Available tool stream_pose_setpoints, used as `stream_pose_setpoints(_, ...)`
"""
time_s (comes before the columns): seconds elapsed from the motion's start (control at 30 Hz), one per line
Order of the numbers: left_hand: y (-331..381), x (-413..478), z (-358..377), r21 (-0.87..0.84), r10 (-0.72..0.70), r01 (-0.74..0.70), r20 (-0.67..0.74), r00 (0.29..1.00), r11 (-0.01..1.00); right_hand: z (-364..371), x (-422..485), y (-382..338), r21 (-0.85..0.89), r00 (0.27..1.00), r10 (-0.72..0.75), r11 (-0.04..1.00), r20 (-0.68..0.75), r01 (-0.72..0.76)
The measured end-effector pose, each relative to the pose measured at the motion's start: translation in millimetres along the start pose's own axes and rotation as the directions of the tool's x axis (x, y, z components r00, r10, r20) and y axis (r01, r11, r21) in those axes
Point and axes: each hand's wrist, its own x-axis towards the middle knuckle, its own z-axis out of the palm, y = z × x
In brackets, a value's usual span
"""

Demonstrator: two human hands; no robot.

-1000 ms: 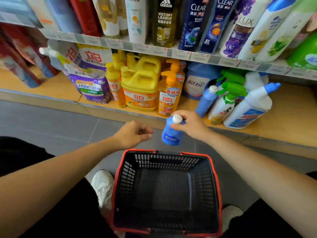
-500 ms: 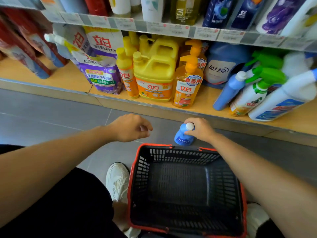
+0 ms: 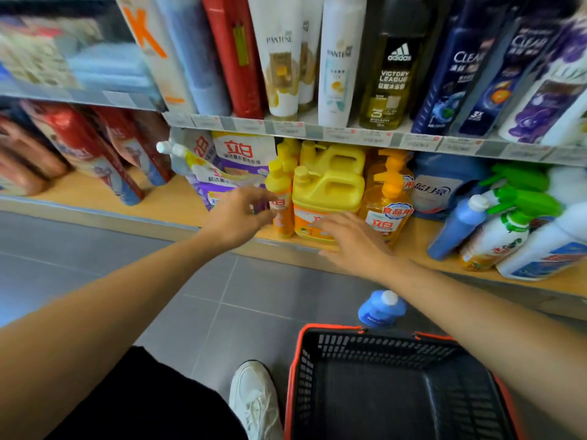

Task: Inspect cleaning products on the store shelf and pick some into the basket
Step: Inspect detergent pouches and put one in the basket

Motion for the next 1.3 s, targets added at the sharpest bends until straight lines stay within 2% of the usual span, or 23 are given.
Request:
stream_pose_setpoints(0.07,-15.1,11.2,-18.1,0.113,0.02,-0.001,-0.166,0.986,0.994,-14.1,30.9,-22.4,-0.013,0.994,-0.034,0.999,-0.101,0.033)
stream_pose_setpoints(0.13,-30.6,21.0,-34.9,0.211,0.073,-0.015,-0.273,0.959,0.977,-22.3,56.4,-36.2,-0.05,0.985,-0.058,0.997,-0.161,0.051)
stream_pose_setpoints(0.23,-54.9,31.1,-51.1,0.346,0.152,-0.051,-0.271,0.951,0.937,-23.2,85.5,-42.9,-0.084,0.984,-0.075,0.995,-0.163,0.061)
stream_pose_setpoints(0.3,-73.2,33.4,-55.8,0.419,0.143,-0.02,-0.263,0.954,0.908,-17.8,99.0,-42.9,-0.09,0.99,-0.056,0.995,-0.133,0.044)
stream_pose_setpoints(0.4,-98.2,32.3,-57.8,0.391,0.097,0.022,-0.281,0.955,0.92,-7.5,109.0,-43.7,-0.07,0.982,-0.021,0.998,-0.187,0.008)
stream_pose_setpoints(0.47,-107.7,31.9,-58.4,0.364,0.13,-0.022,-0.277,0.952,0.931,-3.6,113.8,-46.6,0.017,0.954,0.022,1.0,-0.299,-0.017)
stream_pose_setpoints(0.53,-112.4,29.5,-57.4,0.319,0.14,-0.051,-0.262,0.955,0.946,-1.9,119.6,-52.1,0.068,0.934,0.064,0.997,-0.351,-0.043)
stream_pose_setpoints(0.67,-120.7,18.6,-57.1,0.297,0.174,-0.114,-0.185,0.967,0.948,-2.1,131.0,-64.2,0.016,0.922,0.115,0.993,-0.37,-0.117)
stream_pose_setpoints(0.77,-125.5,13.8,-61.9,0.245,0.16,-0.096,-0.259,0.953,0.965,-0.7,136.7,-68.3,-0.037,0.943,0.025,0.999,-0.331,-0.039)
stream_pose_setpoints(0.9,-122.1,19.2,-61.8,0.232,0.148,-0.072,-0.325,0.934,0.97,-2.2,147.2,-74.6,-0.013,0.968,-0.094,0.996,-0.234,0.094)
stream_pose_setpoints(0.97,-116.8,24.0,-60.2,0.171,0.105,-0.044,-0.369,0.924,0.984,-3.3,155.1,-78.7,0.002,0.968,-0.107,0.994,-0.228,0.11)
stream_pose_setpoints(1.07,-116.2,28.0,-64.1,0.119,0.07,-0.018,-0.45,0.89,0.993,-7.2,165.9,-87.4,0.121,0.978,-0.013,0.992,-0.207,0.039)
stream_pose_setpoints(1.17,-127.0,30.8,-77.3,0.072,-0.038,0.099,-0.585,0.811,0.993,-8.7,171.3,-96.8,0.244,0.984,0.038,0.97,-0.177,0.007)
stream_pose_setpoints(1.23,-139.7,30.2,-84.9,-0.128,-0.265,0.235,-0.585,0.767,0.963,-10.4,170.6,-101.6,0.304,0.985,0.033,0.952,-0.171,0.02)
stream_pose_setpoints(1.3,-147.7,24.1,-85.4,-0.466,-0.498,0.306,-0.373,0.783,0.83,-12.6,167.1,-105.2,0.35,0.985,0.013,0.936,-0.173,0.049)
